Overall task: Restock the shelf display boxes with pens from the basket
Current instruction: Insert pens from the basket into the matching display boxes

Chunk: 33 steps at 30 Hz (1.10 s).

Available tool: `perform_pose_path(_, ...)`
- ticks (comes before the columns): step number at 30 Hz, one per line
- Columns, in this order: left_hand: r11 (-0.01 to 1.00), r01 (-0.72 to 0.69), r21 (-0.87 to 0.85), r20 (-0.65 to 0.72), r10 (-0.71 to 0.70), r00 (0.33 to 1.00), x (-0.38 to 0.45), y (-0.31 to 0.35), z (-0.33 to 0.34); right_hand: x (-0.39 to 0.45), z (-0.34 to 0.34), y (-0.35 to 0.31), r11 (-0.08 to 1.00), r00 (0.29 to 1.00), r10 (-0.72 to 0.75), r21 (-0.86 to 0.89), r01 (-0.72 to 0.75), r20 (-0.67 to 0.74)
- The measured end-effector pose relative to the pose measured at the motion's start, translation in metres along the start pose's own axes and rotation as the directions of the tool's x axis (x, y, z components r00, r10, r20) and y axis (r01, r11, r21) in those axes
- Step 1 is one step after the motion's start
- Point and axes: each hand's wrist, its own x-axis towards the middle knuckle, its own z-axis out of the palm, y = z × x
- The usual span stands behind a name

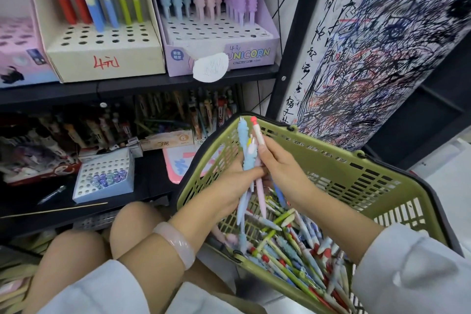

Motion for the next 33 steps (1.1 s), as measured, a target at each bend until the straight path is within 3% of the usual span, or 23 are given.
perform_pose_path(2,0.998,-0.061,0.020,0.014,0.060,0.998,-0.001,0.009,-0.002,0.005,0.000,-0.011,0.999,0.997,-0.053,-0.010,0.053,-0.057)
perform_pose_path(5,0.990,-0.096,0.106,0.010,0.096,0.995,-0.007,0.026,-0.010,0.019,-0.005,-0.030,0.969,0.972,-0.155,-0.217,0.115,-0.179)
perform_pose_path(7,0.977,-0.132,0.170,0.037,0.128,0.991,-0.015,0.042,-0.017,0.030,-0.005,-0.048,0.957,0.957,-0.192,-0.258,0.133,-0.216)
perform_pose_path(12,0.896,-0.298,0.329,-0.020,0.323,0.946,-0.032,0.101,-0.048,0.063,0.008,-0.106,0.908,0.915,-0.359,-0.294,0.297,-0.184)
perform_pose_path(20,0.839,-0.364,0.403,-0.255,0.485,0.836,-0.069,0.185,-0.128,0.143,0.073,-0.206,0.785,0.782,-0.606,-0.273,0.557,-0.146)
perform_pose_path(24,0.843,-0.416,0.341,-0.333,0.522,0.785,-0.087,0.201,-0.155,0.181,0.110,-0.230,0.762,0.777,-0.616,-0.352,0.544,-0.134)
perform_pose_path(29,0.864,-0.403,0.301,-0.373,0.496,0.784,-0.098,0.200,-0.180,0.212,0.136,-0.220,0.731,0.815,-0.574,-0.501,0.464,-0.082)
perform_pose_path(33,0.873,-0.406,0.271,-0.368,0.484,0.794,-0.099,0.198,-0.190,0.222,0.143,-0.217,0.728,0.821,-0.565,-0.514,0.454,-0.076)
